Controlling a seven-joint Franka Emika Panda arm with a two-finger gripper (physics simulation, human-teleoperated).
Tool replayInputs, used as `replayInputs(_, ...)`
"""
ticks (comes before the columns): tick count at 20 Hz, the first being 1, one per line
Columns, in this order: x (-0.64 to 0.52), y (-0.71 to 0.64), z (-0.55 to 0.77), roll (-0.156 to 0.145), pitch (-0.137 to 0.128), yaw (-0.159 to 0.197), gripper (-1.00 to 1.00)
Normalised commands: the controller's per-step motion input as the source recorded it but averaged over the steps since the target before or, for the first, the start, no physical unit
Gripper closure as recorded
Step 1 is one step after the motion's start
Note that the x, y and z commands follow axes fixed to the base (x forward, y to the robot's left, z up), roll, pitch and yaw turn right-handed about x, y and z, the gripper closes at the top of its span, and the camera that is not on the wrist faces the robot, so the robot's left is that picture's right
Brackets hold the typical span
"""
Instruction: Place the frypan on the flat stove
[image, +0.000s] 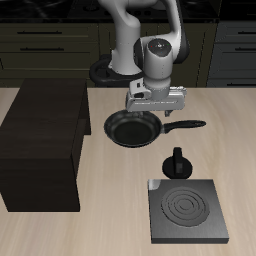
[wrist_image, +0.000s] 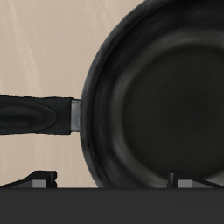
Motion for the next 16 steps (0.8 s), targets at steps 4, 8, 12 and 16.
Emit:
replayInputs(4,-0.08,0.08,-0.2,0.015,0.048,0.002,-1.0)
replayInputs(8,-0.06,0.05,-0.18,0.016,0.031,0.005,-1.0)
replayInputs(12,-0.03,0.01,-0.19,0.012,0.02,0.0,-1.0)
replayInputs(16,-0.08,0.03,-0.23,0.007,0.027,0.008,-1.0)
